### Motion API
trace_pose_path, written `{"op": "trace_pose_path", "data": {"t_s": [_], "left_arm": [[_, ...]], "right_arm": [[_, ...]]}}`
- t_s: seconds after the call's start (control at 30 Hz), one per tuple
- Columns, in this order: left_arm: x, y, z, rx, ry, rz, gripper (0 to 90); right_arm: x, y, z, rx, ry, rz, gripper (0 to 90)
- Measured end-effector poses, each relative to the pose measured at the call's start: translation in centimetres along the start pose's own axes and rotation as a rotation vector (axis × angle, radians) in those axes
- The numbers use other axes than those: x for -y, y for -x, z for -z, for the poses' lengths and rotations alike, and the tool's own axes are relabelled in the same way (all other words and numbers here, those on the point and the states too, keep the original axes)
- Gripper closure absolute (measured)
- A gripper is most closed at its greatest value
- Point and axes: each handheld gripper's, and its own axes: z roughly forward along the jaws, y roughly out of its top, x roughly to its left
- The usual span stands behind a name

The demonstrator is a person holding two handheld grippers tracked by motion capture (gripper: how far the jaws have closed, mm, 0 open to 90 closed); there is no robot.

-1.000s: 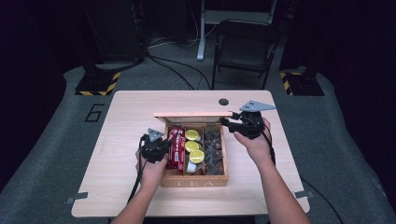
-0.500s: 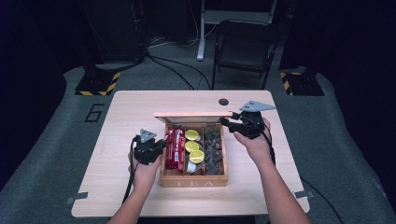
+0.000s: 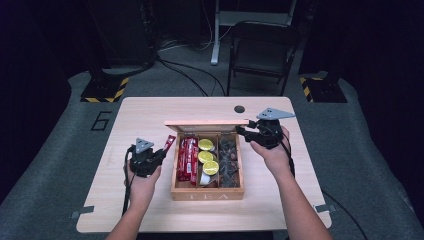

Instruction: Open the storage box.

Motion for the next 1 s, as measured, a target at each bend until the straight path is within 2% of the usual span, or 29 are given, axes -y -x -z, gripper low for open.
{"op": "trace_pose_path", "data": {"t_s": [0.1, 0.53, 0.7, 0.8, 1.0], "left_arm": [[0.1, -0.6, 0.5, -0.008, 0.015, 0.023, 83.4], [0.4, -2.8, 2.7, -0.049, 0.037, 0.047, 83.4], [1.0, -3.3, 3.1, -0.055, 0.051, 0.058, 83.4], [1.4, -3.6, 3.2, -0.056, 0.062, 0.078, 83.4], [2.3, -4.3, 3.0, -0.064, 0.056, 0.091, 83.4]], "right_arm": [[0.0, 0.0, 0.0, 0.001, 0.001, -0.001, 55.3], [0.0, 0.0, 0.0, 0.002, 0.000, 0.004, 55.3], [0.0, -0.1, 0.0, 0.004, 0.001, 0.006, 55.3], [0.0, -0.1, 0.0, 0.004, 0.002, 0.007, 55.3], [0.0, -0.1, 0.0, 0.006, 0.002, 0.009, 55.4]]}}
